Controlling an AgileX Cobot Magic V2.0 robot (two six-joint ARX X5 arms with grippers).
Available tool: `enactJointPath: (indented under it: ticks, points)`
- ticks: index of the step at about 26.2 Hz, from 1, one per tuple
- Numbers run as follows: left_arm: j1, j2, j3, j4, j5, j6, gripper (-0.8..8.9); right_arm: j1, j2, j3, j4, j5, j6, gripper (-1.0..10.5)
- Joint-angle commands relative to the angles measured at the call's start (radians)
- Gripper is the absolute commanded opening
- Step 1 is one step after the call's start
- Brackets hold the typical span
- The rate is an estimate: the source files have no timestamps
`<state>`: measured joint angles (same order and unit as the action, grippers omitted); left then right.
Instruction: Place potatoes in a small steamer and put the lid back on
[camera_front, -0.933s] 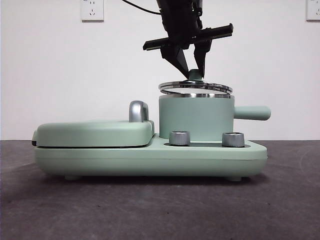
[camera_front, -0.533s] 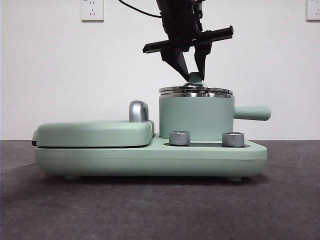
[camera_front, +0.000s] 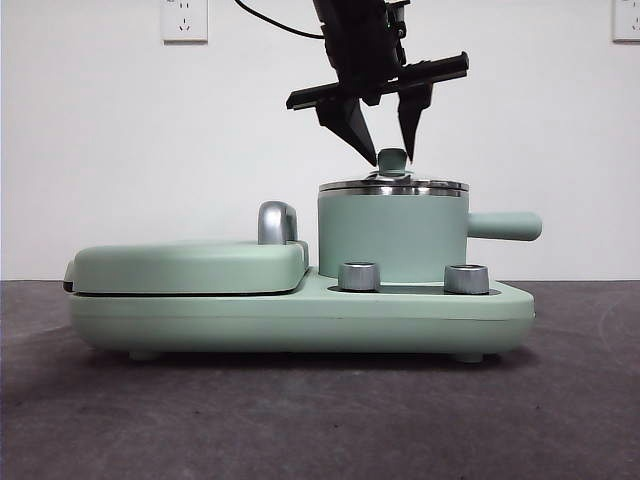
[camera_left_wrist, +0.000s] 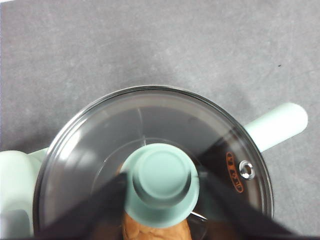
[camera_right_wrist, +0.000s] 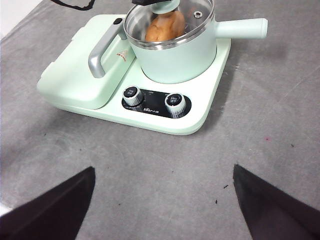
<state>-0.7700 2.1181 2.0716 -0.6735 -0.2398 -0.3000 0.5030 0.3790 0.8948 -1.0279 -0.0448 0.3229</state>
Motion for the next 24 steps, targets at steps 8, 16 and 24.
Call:
enactJointPath:
  ticks: [8, 16, 24]
  points:
    - [-0.012, -0.070, 0.031, -0.071, -0.006, 0.141, 5.08, 0.005, 0.003, 0.008, 0.011, 0.000, 0.013, 4.4]
    - [-0.010, -0.410, -0.204, -0.391, 0.083, 0.159, 4.98, 0.005, 0.005, 0.008, 0.037, -0.105, 0.006, 4.4]
    - [-0.018, -1.046, -0.922, -0.124, 0.199, 0.113, 4.79, 0.005, 0.011, 0.008, 0.034, -0.160, -0.006, 4.4]
